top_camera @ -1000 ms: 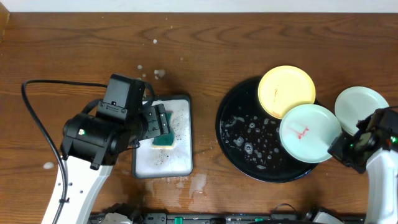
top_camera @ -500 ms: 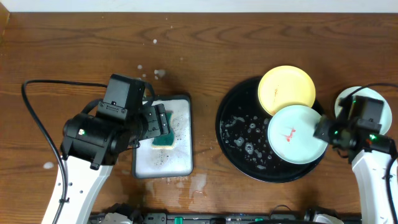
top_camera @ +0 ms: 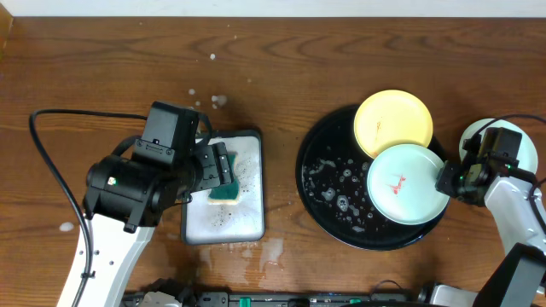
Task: Clean dirty plates on tray and stack at the side
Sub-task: 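Grasp the second pale green plate's edge with the right gripper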
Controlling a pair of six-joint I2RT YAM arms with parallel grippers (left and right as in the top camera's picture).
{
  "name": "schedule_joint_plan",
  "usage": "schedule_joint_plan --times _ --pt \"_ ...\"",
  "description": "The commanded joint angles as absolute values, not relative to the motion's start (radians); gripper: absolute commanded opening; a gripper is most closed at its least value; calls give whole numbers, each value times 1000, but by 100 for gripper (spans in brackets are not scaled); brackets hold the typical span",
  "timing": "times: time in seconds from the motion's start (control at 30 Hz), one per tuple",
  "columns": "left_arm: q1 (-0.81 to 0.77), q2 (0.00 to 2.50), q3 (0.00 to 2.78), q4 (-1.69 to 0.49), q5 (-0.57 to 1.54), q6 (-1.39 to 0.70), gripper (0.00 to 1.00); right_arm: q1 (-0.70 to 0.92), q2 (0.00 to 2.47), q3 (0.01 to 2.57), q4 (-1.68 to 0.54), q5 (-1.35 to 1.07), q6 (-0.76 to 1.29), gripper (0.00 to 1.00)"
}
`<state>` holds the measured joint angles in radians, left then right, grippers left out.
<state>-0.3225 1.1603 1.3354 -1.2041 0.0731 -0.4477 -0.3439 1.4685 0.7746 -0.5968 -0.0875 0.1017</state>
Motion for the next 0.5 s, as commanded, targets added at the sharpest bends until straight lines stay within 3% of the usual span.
schedule_joint_plan --times 0.0,0.1,0.27,0.47 --pt "-319 1156 1335 -1207 71 -446 83 -346 1470 772 -605 -119 91 20" --pt "-319 1156 1335 -1207 71 -446 83 -346 1470 771 -630 -167 91 2" --pt "-319 1156 1335 -1207 71 -446 83 -311 1470 771 -693 -290 66 1" --pt "-319 1156 1335 -1207 72 -446 83 -162 1470 771 -712 -384 17 1"
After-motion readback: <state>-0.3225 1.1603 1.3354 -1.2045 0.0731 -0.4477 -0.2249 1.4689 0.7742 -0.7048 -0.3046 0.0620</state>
